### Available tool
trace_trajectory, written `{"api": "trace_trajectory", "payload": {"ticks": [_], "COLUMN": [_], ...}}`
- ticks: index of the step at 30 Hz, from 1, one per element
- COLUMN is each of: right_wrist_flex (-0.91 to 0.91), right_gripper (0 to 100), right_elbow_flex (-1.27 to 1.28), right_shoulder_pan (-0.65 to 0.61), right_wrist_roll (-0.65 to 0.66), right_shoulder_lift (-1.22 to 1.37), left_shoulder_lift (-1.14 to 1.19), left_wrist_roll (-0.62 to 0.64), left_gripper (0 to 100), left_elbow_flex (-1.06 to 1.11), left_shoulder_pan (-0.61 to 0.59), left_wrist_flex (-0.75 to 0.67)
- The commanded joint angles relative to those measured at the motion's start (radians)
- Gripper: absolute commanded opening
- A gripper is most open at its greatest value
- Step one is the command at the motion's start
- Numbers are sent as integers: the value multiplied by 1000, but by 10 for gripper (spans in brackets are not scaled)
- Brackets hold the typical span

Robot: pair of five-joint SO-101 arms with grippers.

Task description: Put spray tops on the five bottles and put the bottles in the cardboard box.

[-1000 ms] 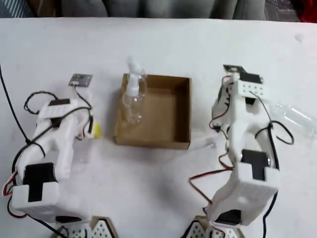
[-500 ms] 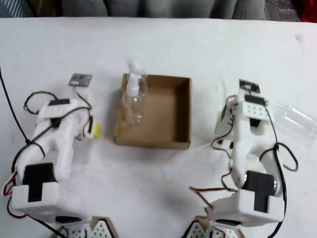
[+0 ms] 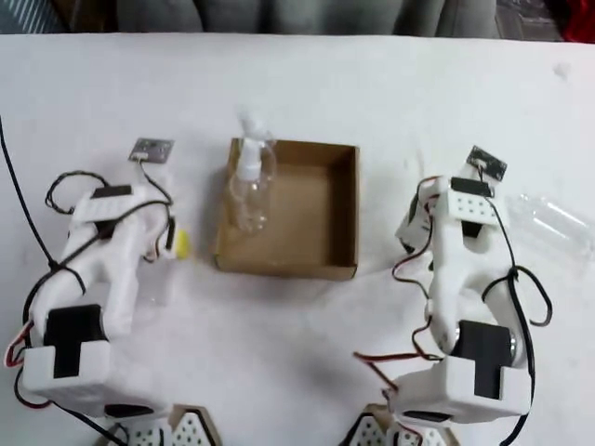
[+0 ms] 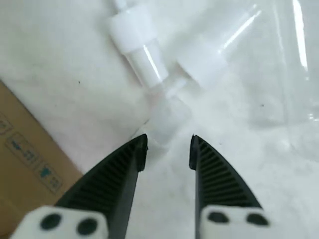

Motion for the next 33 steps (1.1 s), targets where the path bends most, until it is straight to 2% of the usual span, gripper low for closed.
{"api": "trace_trajectory", "payload": {"ticks": [1,5,14,17,19,25,33], "right_wrist_flex": [-50,-113,-128,-114,-111,-21,128], "right_gripper": [120,120,118,57,9,16,16], "right_elbow_flex": [12,51,40,12,8,8,9], "right_shoulder_pan": [-22,-59,-65,-64,-61,-16,-8], "right_wrist_roll": [-18,-25,-28,-18,38,126,265], "right_shoulder_lift": [-36,-8,142,156,153,41,-268], "left_shoulder_lift": [-53,-53,-53,-53,-53,-53,-71], "left_wrist_roll": [11,11,11,11,11,11,12], "left_gripper": [20,20,20,20,20,20,20], "left_elbow_flex": [-5,-5,-5,-5,-5,-5,-6], "left_shoulder_pan": [2,2,1,1,1,4,7], "left_wrist_flex": [-40,-40,-40,-40,-40,-40,-35]}}
